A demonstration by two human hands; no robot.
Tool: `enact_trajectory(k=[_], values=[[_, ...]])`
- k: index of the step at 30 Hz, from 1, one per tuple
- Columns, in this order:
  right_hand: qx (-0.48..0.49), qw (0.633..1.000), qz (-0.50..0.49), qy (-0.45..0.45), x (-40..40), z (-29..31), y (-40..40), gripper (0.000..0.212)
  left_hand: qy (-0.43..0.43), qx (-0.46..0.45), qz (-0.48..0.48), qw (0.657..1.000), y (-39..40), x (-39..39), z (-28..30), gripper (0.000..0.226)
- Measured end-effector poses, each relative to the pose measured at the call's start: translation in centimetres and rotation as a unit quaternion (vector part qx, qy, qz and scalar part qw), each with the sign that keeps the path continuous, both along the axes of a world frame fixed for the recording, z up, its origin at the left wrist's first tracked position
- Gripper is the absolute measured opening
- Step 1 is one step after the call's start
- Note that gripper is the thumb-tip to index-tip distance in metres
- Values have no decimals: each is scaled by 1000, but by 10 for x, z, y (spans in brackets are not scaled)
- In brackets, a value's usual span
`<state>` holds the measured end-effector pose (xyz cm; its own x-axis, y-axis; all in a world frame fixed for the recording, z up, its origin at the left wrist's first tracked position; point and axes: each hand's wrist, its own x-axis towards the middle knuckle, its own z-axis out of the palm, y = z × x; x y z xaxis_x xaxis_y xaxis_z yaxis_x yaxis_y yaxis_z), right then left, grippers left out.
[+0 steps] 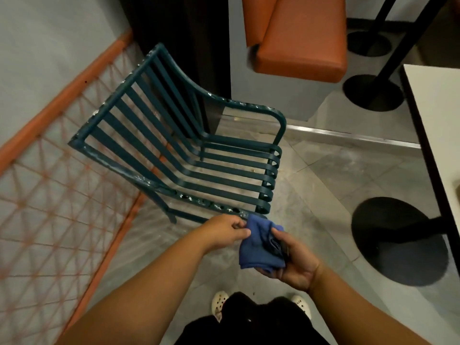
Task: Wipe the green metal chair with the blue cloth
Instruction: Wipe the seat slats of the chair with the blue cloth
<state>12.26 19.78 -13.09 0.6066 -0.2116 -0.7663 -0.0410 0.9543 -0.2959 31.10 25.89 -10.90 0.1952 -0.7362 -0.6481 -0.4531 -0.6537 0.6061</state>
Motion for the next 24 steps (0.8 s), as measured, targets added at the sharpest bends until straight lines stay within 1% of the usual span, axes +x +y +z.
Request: enact_trajectory(k=[2,5,7,9,11,13,15,17,19,21,24], values=[[7,999,-27,18,3,-10,0,52,-16,-12,12,1000,-9,4,-5,38],[16,997,-58,46,-2,-30,-1,42,-85,-43,23,995,-19,5,-15,51],[-8,992,-84,99,-6,-43,-5,28,-120,-63,8,991,-24,3,-26,54],[-30,983,-102,149,-7,-55,-12,17,-155,-64,-20,986,-32,1,-37,57],[-32,974,-127,183,-5,-66,-23,16,-184,-58,-58,979,-42,1,-50,60],[-38,968,-146,202,0,-80,-33,20,-204,-48,-94,973,-55,2,-60,64],[-44,965,-157,204,5,-93,-42,24,-235,-39,-121,964,-68,3,-71,66],[-44,965,-157,207,11,-110,-50,23,-280,-21,-158,947,-79,5,-81,67],[-28,965,-159,205,16,-130,-55,19,-310,-2,-182,933,-87,8,-92,65],[-2,964,-172,204,21,-152,-57,14,-319,16,-197,927,-92,9,-101,61],[31,964,-174,200,31,-184,-61,19,-326,42,-224,918,-96,10,-111,63]])
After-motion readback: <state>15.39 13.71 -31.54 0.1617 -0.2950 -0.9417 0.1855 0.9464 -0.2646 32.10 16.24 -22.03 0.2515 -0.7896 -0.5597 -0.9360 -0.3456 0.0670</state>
